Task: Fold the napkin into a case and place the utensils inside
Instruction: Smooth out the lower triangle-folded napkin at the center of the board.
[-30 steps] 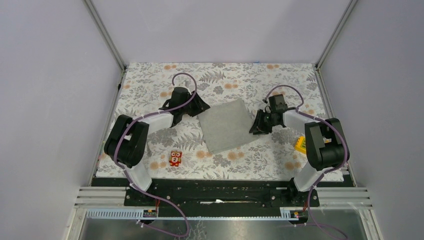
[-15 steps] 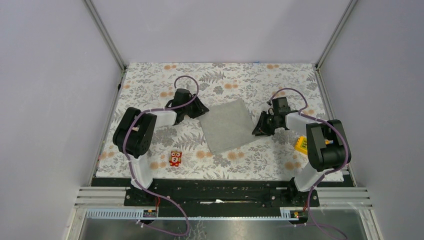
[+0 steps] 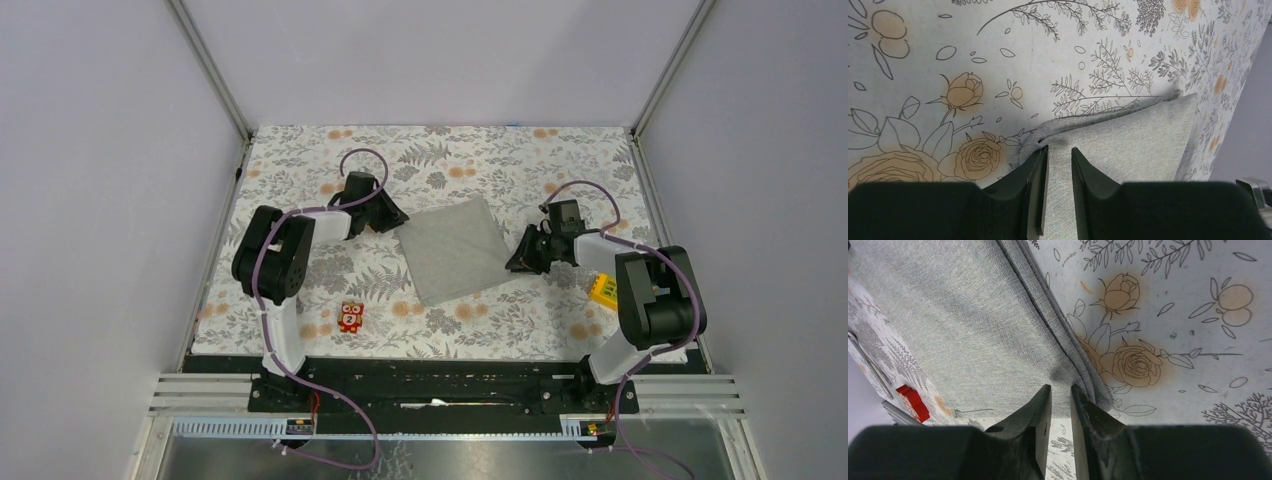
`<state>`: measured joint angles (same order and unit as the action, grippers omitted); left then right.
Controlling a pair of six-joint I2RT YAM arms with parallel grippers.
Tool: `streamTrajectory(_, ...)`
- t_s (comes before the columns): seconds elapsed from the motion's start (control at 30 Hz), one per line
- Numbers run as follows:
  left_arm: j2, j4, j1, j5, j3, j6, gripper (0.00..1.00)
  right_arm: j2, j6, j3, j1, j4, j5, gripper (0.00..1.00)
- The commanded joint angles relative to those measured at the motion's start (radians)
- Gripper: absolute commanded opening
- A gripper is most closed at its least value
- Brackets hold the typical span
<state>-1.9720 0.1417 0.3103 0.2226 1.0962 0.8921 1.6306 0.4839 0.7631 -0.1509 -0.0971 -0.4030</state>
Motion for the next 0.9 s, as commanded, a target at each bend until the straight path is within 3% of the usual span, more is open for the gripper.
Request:
streamTrajectory(0.0, 0.055, -0.031, -0.015, -0.074, -0.032, -0.024, 0.29, -0.054, -0.022, -0.009, 0.015, -0.045, 0.106, 0.29)
streamTrajectory(0.17, 0.130, 0.035, 0.007, -0.007, -0.055, -0.108, 0.34, -0.102, -0.080, 0.069, 0.014, -0.125, 0.058, 0.35)
streamTrajectory(0.33, 0.143, 0.093, 0.012, 0.142, -0.020, -0.090, 0.35, -0.108, -0.056, 0.096, 0.013, -0.100, -0.040, 0.38)
streamTrajectory(0.5, 0.090, 0.030, 0.002, 0.080, -0.014, -0.071, 0.35, -0.093, -0.004, 0.049, 0.020, -0.047, -0.023, 0.36)
streamTrajectory(0.73, -0.005, -0.028, -0.029, 0.106, 0.006, -0.058, 0.35, -0.040, 0.009, -0.046, 0.035, 0.005, 0.056, 0.35)
streamTrajectory(0.87, 0.078, -0.025, -0.008, 0.105, -0.003, -0.113, 0.46, -0.120, -0.044, -0.014, 0.027, -0.057, 0.084, 0.35)
